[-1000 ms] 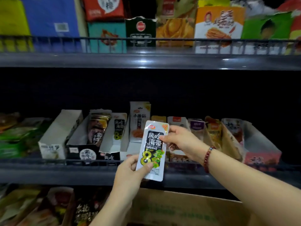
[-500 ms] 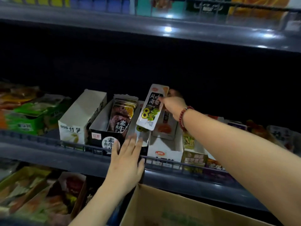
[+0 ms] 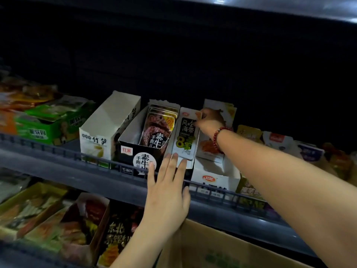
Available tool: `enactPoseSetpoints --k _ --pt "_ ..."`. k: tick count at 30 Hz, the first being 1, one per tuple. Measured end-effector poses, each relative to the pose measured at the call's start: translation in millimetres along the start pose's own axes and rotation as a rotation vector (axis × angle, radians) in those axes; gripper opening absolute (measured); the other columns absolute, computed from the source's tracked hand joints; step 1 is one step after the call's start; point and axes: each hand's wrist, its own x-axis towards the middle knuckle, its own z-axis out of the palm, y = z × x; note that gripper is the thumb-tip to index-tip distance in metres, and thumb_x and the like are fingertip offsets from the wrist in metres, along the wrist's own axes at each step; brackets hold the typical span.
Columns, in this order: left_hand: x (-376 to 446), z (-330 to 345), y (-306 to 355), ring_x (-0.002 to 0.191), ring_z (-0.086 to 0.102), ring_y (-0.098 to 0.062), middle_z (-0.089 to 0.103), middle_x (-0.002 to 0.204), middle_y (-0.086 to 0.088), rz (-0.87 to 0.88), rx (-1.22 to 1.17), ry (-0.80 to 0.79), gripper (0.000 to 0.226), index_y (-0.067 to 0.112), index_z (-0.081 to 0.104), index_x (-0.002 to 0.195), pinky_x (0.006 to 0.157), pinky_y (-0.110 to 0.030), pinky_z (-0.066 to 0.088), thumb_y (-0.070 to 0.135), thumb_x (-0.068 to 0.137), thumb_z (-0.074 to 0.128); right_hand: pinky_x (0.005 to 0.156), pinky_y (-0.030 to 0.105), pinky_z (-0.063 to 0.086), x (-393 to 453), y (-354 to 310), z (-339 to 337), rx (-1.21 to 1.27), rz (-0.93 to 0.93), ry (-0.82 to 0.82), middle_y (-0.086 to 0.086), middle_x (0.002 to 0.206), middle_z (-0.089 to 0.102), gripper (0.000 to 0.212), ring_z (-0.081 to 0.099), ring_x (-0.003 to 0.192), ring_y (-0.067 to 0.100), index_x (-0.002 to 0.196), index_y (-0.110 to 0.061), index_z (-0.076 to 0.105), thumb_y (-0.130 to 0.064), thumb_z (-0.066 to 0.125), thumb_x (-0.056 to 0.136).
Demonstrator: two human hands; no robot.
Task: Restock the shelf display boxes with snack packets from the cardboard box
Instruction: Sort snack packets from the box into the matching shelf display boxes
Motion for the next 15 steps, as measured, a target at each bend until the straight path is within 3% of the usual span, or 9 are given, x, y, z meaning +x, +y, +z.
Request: enactPoseSetpoints --k 7,12,15 --pt "-0.1 -1.3 1.9 0.134 0.046 -0.029 0.055 0.138 -0.01 -0.019 -0.005 -0.021 0.061 0.012 0.054 0.131 0.107 -0.056 0.025 0.029 0.072 0.057 0.052 0.018 0.037 -4.8 2.2 7.3 0.139 0.002 0.083 0.005 0.117 0.054 0.028 0.055 0.087 0.016 0.1 -0.028 0.05 -0.006 0.059 0.085" --pt "-0.4 -10.6 5.3 0.135 0.045 -0.033 0.051 0.141 -0.017 -0.036 -0.034 -0.058 0.065 0.007 0.055 0.133 0.107 -0.057 0.028 0.02 0.072 0.072 0.071 0.024 0.041 -35.2 7.6 -7.4 0.168 -0.08 0.171 0.004 0.12 0.053 0.035 0.051 0.09 0.014 0.121 -0.02 0.052 -0.022 0.063 0.089" --pt "-6.0 -31.3 20.5 0.148 0.02 -0.026 0.028 0.157 -0.012 -0.057 -0.103 -0.119 0.059 0.013 0.036 0.148 0.119 -0.049 0.012 0.024 0.09 0.049 0.07 0.024 0.046 -71.4 12.8 -23.9 0.194 -0.129 0.167 -0.001 0.104 0.055 0.03 0.054 0.088 0.013 0.119 -0.02 0.055 -0.024 0.062 0.09"
